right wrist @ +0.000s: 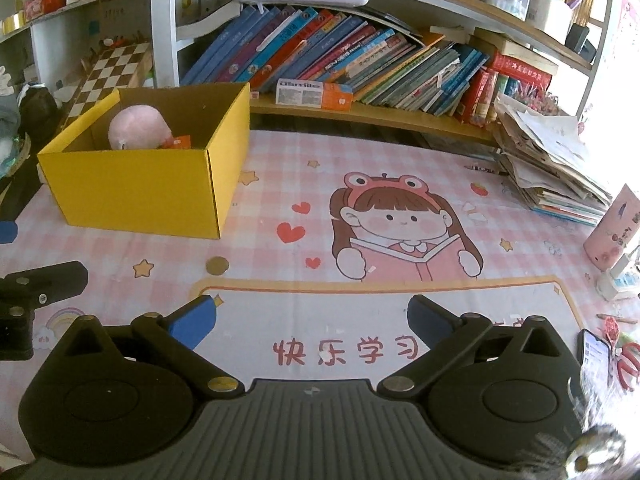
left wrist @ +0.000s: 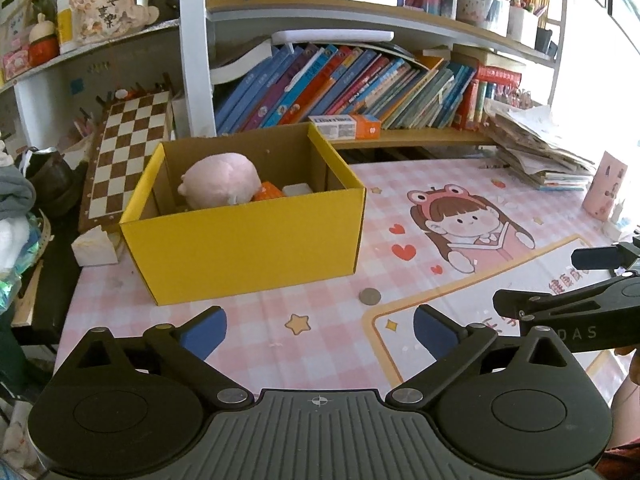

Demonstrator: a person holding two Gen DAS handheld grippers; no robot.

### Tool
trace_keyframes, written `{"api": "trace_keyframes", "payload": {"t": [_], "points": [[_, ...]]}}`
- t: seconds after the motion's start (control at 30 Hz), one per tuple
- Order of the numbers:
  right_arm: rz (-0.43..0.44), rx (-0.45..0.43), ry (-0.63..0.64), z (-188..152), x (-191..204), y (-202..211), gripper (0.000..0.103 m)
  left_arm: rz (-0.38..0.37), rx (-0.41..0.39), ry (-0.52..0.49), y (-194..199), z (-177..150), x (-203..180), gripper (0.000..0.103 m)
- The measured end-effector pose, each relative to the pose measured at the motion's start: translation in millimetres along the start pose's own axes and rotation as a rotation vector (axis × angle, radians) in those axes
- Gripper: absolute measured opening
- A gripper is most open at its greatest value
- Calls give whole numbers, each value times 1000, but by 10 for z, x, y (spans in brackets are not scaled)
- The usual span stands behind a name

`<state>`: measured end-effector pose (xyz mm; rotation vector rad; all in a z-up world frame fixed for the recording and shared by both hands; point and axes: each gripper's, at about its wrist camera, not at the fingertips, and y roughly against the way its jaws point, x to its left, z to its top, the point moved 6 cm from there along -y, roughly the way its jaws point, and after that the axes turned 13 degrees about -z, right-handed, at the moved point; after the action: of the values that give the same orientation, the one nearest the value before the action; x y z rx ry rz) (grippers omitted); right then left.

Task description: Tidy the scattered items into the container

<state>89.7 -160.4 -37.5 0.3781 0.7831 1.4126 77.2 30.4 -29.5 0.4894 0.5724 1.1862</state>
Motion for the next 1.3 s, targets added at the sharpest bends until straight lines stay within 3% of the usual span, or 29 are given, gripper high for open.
{"api": "trace_keyframes", "payload": {"t": [1.3], "points": [[9, 9, 13, 9, 44, -34, 103, -19, 5, -6, -34, -3, -52, 102]]}}
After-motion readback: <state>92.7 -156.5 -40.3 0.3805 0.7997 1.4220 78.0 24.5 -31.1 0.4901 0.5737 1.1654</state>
